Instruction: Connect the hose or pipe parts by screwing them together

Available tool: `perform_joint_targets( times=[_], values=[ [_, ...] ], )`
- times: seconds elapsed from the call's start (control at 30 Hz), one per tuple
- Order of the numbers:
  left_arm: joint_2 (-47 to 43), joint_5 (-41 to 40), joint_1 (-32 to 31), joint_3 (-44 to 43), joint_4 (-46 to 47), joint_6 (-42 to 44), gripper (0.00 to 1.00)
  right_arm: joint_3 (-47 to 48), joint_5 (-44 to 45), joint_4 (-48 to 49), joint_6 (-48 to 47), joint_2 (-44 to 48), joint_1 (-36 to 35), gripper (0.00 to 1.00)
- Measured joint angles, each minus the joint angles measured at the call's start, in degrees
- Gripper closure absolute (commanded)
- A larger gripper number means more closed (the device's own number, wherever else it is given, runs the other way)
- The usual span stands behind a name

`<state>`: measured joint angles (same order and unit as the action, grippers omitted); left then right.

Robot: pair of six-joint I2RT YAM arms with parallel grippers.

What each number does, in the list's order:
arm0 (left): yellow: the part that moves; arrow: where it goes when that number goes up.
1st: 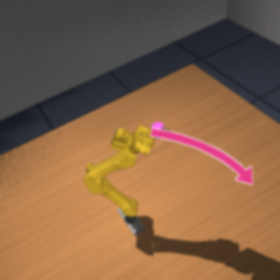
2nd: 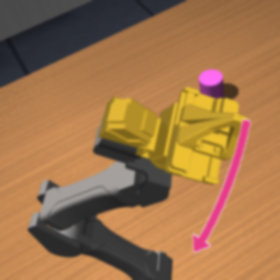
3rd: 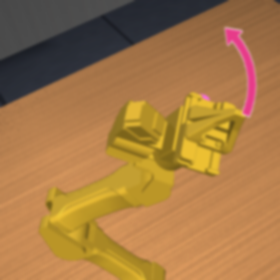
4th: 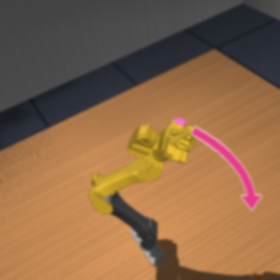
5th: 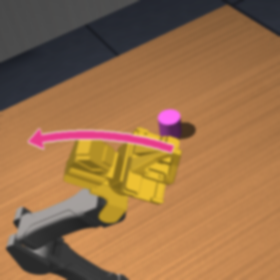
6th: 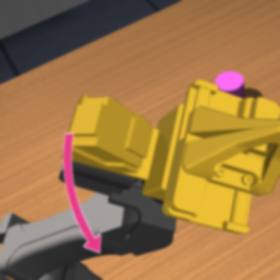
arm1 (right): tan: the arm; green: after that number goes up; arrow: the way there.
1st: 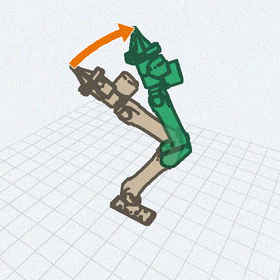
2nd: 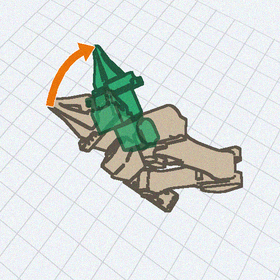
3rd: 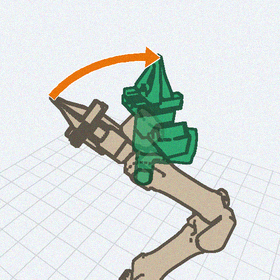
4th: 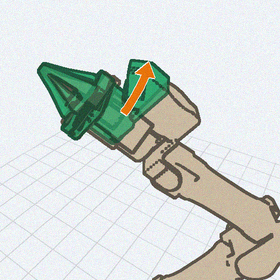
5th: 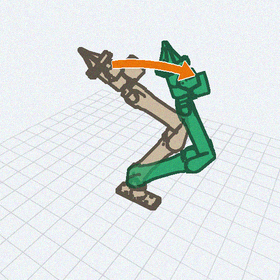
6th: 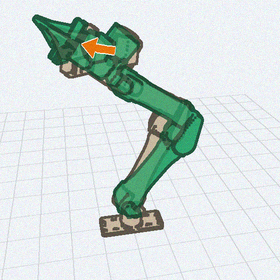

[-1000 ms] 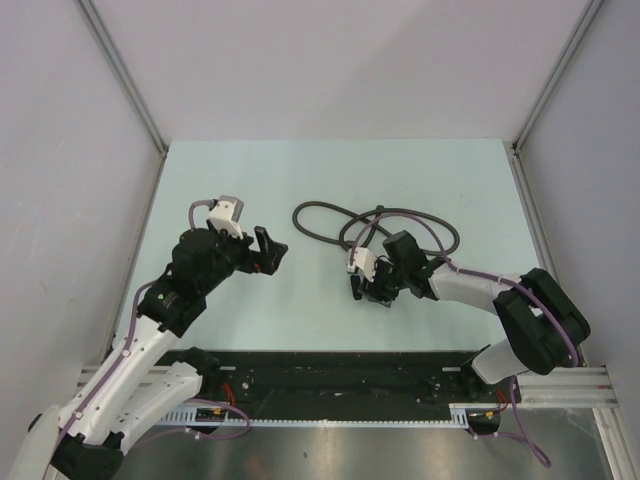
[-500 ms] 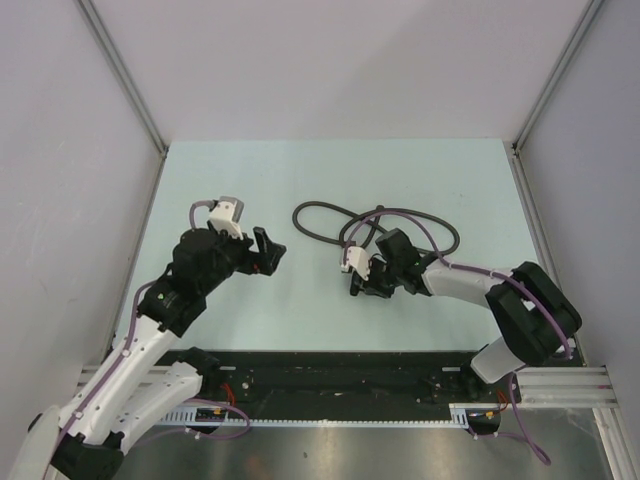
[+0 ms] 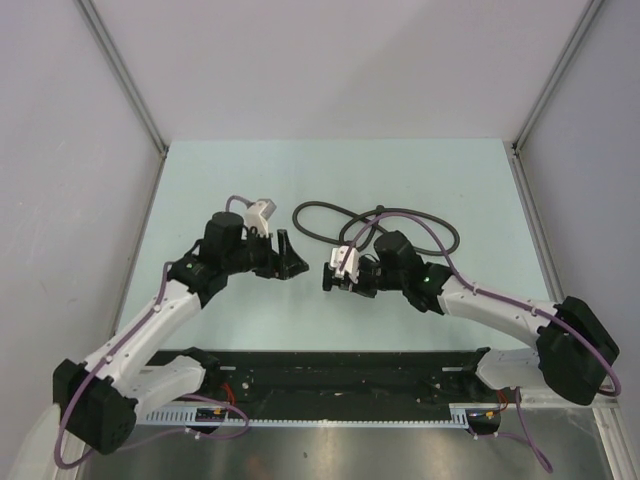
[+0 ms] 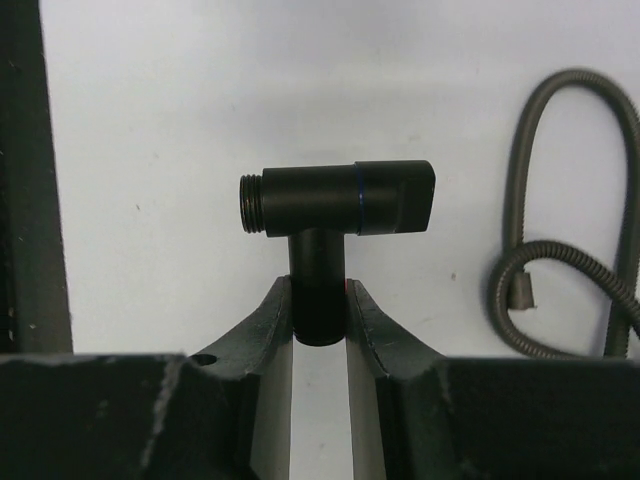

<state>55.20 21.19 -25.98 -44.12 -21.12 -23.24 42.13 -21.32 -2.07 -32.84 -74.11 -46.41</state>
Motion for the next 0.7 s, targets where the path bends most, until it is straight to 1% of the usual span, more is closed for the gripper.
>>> perform_joint_targets(
  times=[0.1,0.3,0.37,0.43,0.7],
  values=[
    [3.4,5.9,0.0,-0.2,0.6,-1.9,0.25,0.0,-0.6,2.1,1.4,2.0,-1.4,1.0],
    [5.4,14.8,0.0,-0.1,5.3,-6.5,0.3,0.0,-1.0,5.6,2.9,2.9,-3.0,1.0],
    [5.6,16.5,0.0,-0.1,7.0,-7.6,0.37,0.0,-1.1,6.1,3.3,2.9,-3.1,1.0],
    [5.7,17.5,0.0,-0.1,8.1,-8.5,0.41,0.0,-1.2,6.8,3.8,2.9,-3.3,1.0],
    [8.5,20.0,-0.1,2.7,11.9,-11.8,0.43,0.0,-1.3,8.9,5.5,3.3,-3.5,1.0]
  ],
)
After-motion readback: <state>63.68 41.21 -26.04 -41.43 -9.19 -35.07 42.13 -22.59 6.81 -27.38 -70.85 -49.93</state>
